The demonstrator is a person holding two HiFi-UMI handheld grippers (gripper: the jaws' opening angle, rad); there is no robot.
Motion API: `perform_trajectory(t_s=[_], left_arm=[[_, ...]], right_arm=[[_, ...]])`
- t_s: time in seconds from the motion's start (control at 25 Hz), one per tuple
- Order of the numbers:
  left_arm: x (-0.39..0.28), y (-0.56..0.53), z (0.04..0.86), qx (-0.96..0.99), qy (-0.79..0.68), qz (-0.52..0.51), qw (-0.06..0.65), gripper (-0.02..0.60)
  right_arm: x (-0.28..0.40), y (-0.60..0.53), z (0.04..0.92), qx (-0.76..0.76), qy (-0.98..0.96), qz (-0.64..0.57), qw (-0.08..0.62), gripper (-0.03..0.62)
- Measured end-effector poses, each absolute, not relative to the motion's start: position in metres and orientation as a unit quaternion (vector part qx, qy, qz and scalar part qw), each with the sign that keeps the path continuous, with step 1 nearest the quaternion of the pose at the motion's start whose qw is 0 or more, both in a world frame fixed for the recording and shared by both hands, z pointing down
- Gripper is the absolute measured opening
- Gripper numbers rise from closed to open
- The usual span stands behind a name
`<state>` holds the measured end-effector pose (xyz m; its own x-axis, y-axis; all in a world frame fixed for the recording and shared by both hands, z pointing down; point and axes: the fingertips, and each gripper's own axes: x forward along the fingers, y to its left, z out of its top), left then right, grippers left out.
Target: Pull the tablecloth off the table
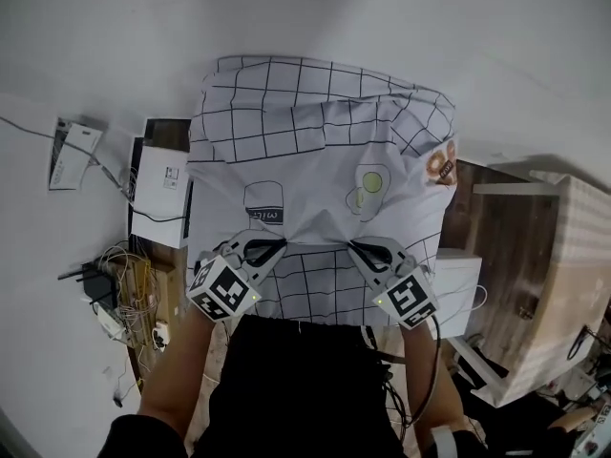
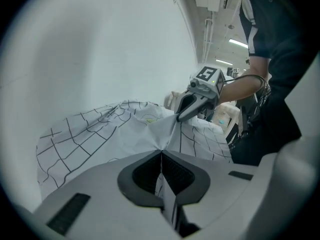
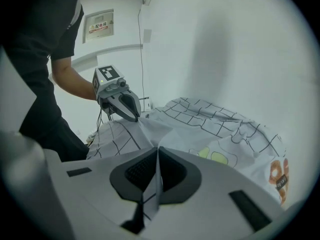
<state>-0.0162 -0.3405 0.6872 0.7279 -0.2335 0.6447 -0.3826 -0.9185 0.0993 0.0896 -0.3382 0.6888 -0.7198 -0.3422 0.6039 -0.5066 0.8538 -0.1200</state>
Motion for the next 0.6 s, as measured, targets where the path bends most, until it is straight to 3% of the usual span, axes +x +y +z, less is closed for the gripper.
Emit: perform_trajectory(t_s=[0.6], left_arm=[[-0.010,-0.360,0.609,0.939,-0.180,0.284,0.073,0.015]], right_arm=[[0.097,-0.354,0.612,0.272,-0.919,0.127,0.254,0.021]])
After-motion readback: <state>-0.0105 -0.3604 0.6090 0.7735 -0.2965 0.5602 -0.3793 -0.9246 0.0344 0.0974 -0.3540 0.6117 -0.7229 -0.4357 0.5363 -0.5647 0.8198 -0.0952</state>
